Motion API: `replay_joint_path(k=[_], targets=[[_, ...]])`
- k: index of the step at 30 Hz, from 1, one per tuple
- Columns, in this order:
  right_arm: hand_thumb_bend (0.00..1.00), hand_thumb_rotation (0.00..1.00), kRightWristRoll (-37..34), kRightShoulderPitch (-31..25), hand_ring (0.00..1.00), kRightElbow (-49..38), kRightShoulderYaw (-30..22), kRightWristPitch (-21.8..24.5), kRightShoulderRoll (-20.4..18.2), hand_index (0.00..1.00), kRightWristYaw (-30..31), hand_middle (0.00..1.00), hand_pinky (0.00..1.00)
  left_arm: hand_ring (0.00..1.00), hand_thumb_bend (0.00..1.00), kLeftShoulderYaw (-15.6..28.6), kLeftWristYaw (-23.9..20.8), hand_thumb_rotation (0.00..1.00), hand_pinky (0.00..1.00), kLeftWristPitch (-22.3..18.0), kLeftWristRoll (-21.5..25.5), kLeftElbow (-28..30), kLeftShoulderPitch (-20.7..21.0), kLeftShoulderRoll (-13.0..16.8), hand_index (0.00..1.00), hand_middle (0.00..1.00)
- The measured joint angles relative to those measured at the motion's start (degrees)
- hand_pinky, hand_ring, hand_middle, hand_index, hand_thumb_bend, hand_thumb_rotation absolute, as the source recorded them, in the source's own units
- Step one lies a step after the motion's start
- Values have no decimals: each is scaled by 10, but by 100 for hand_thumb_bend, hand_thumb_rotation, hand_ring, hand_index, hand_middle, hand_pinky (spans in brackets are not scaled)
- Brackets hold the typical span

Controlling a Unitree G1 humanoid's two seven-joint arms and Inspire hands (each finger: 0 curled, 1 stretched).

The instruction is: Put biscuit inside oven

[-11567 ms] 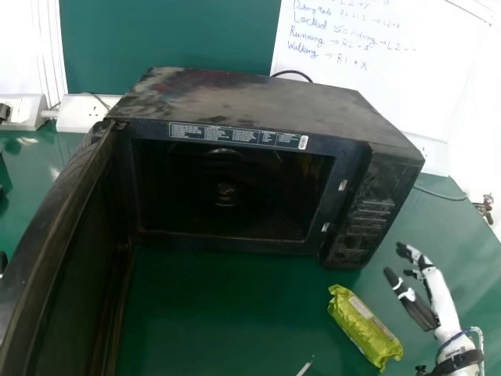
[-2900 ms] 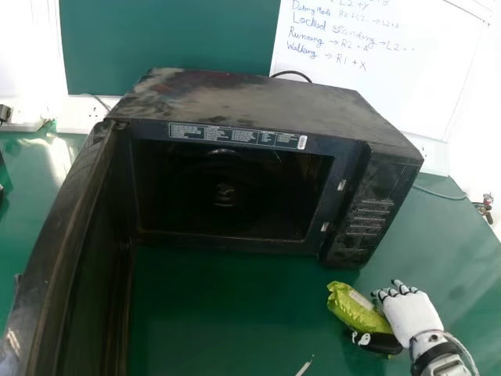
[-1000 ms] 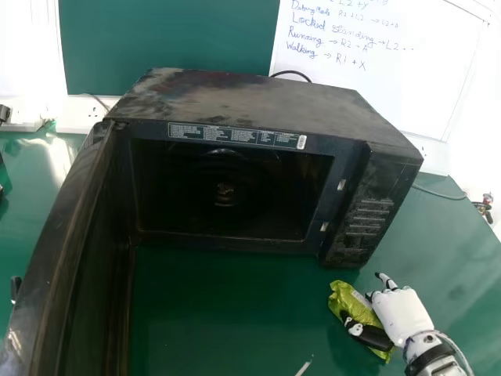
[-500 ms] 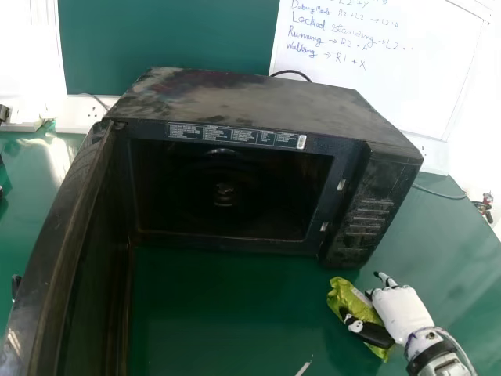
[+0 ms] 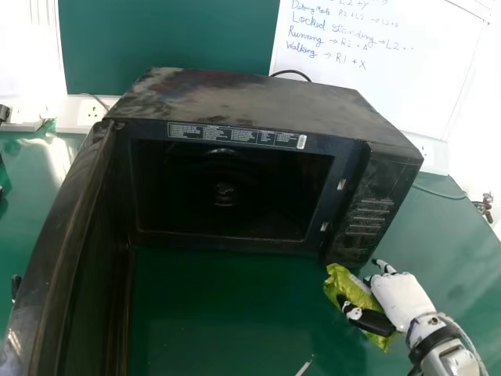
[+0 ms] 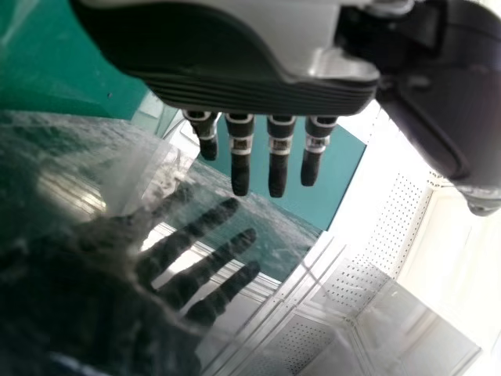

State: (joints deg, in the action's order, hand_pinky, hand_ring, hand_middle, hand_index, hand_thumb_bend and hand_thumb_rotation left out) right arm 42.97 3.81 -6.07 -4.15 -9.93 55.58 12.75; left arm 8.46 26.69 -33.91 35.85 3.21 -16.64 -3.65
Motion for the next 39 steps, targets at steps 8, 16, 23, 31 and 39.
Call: replay_joint_path(k=[8, 16, 23, 31, 39], targets=[[54, 0, -20, 19, 25, -23, -2, 20, -5, 48, 35, 45, 18, 90, 94, -3, -1, 64, 85, 0, 0, 0, 1, 0, 96, 92], [53, 0, -28, 38, 27, -41, 2, 33, -19, 48, 69, 45, 21, 89, 94, -6, -3, 64, 84, -2, -1, -4, 3, 0, 96, 91], [53, 0, -24, 58, 27, -46, 19, 28, -42, 48, 68, 44, 20, 89, 94, -7, -5, 64, 84, -4, -6, -10, 4, 0, 96, 91], [53, 0, -8, 70, 28, -58, 41, 27, -61, 48, 66, 44, 20, 89, 93, -7, -5, 64, 84, -10, -6, -13, 10, 0, 95, 92], [53, 0, -9, 94, 30, -65, 56, 38, -82, 49, 82, 44, 23, 89, 93, -9, -8, 64, 84, -13, -8, -16, 12, 0, 95, 92]])
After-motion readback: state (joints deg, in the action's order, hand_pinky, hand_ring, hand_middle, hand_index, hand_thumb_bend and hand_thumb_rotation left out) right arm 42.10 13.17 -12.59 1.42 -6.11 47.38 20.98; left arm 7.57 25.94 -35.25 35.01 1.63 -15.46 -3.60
